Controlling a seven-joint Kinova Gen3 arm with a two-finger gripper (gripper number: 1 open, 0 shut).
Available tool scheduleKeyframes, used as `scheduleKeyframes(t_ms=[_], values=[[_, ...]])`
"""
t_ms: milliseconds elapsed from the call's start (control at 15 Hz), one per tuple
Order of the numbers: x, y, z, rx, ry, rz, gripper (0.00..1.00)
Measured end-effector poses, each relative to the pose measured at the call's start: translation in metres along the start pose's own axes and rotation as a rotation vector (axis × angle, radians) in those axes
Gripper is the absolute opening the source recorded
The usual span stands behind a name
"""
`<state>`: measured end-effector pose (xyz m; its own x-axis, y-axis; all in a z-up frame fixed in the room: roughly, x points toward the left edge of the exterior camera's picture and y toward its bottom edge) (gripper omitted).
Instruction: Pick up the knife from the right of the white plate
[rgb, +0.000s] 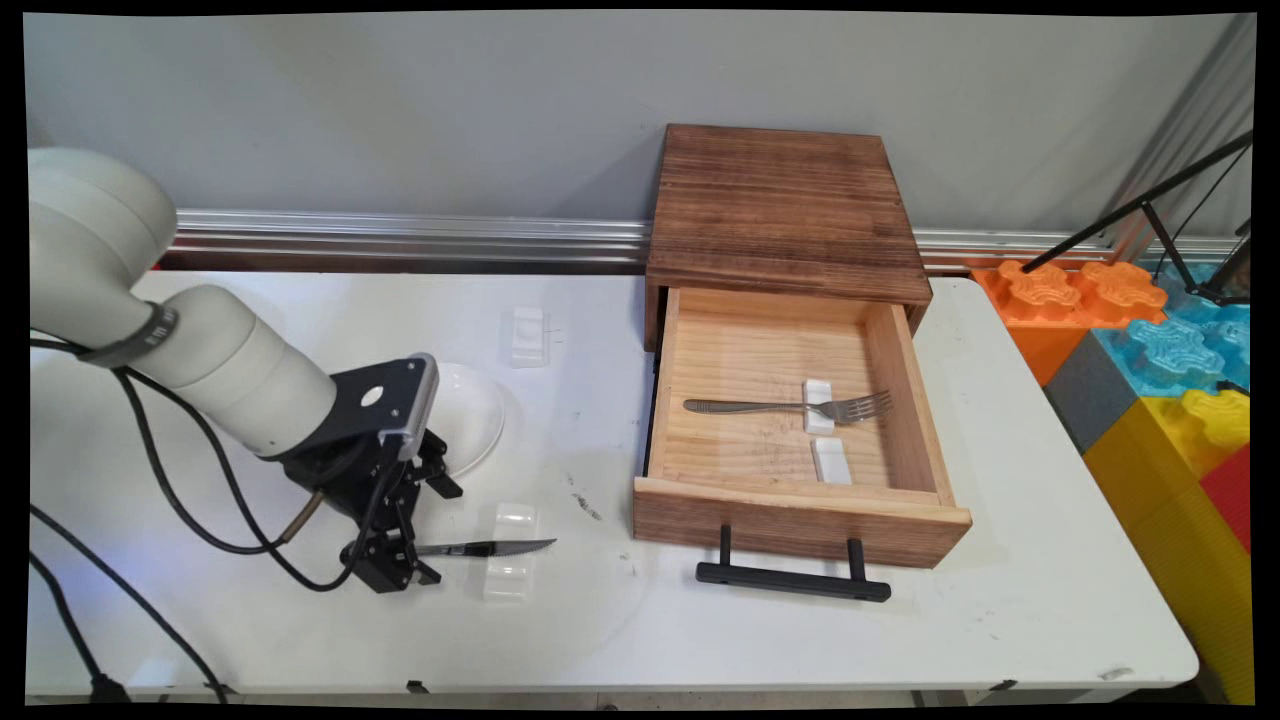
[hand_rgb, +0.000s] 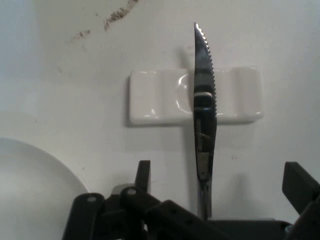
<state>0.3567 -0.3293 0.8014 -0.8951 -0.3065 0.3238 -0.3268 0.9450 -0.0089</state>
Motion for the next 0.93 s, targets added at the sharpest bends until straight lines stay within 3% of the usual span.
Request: scheduleKeyframes(t_ms=[933], values=[[-0.018, -0.007, 0.027, -0.015, -0.033, 0.022, 1.00]])
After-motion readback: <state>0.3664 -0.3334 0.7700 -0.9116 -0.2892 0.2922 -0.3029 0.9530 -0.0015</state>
